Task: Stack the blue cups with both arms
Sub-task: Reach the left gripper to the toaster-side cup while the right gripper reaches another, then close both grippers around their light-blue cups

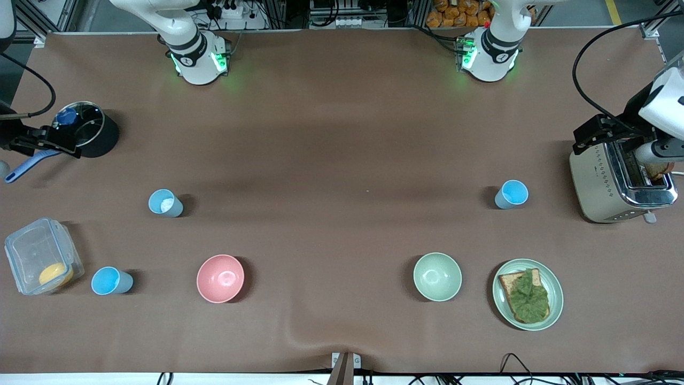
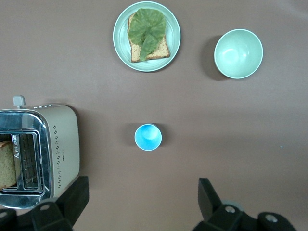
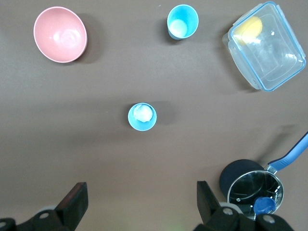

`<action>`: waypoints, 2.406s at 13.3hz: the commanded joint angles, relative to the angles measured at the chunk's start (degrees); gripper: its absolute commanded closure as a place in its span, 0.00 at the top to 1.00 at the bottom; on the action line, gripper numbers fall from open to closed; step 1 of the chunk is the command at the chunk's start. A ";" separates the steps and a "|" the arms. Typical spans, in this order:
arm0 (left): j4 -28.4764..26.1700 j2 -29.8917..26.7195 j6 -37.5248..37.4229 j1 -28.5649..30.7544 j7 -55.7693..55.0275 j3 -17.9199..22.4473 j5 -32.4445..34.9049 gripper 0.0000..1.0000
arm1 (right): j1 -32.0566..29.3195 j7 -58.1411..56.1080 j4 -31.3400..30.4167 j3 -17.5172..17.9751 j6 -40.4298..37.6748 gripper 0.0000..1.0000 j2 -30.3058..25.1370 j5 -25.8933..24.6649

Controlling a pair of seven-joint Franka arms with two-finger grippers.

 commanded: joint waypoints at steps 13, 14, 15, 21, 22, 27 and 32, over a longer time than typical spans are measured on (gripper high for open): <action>-30.62 4.82 28.20 4.63 3.78 0.20 -0.35 1.00 | 1.14 1.81 -0.38 0.43 -0.91 1.00 0.27 -0.67; -32.29 5.53 29.69 4.63 3.78 0.20 -0.35 1.00 | 1.58 0.93 -0.38 0.43 -1.26 1.00 1.24 -0.67; -33.35 5.97 31.09 4.81 4.30 0.20 0.00 1.00 | 2.02 0.75 -0.46 0.43 -1.44 1.00 1.86 -0.93; -37.67 11.06 40.33 4.81 4.49 0.20 0.09 0.87 | -0.52 -1.61 -5.18 0.25 4.50 1.00 10.13 -1.81; -37.67 12.29 41.03 4.81 4.40 0.29 0.09 0.81 | -1.14 -2.93 -9.39 0.16 9.06 1.00 9.51 -1.81; -37.67 15.11 42.62 6.39 2.73 0.11 -0.09 0.08 | -3.16 -6.54 -25.05 0.16 29.03 1.00 10.12 -1.81; -32.94 12.93 41.14 5.69 -4.91 -1.64 -0.09 0.00 | -3.77 -8.73 -27.54 0.16 35.82 1.00 15.13 -1.73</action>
